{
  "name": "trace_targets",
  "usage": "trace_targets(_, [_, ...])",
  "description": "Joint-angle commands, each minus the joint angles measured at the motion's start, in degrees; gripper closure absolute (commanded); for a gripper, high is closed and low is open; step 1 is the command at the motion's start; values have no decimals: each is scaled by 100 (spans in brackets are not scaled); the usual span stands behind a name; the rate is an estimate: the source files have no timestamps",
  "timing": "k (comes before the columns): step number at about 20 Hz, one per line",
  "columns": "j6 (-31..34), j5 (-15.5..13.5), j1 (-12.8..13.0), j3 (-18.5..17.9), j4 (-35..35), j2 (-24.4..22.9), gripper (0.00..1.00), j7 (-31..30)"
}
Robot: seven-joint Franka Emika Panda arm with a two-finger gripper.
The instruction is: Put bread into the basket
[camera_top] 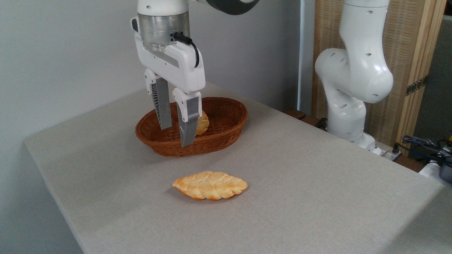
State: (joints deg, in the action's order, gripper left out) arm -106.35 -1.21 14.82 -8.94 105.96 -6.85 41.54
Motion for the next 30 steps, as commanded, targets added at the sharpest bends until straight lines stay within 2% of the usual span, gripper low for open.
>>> trace_targets(1, [106, -37, 65, -72, -31, -53, 0, 38])
trace_targets(22, [238, -37, 57, -81, -40, -62, 0, 82])
trace_targets(30, [466, -28, 179, -46, 73, -123, 0, 187])
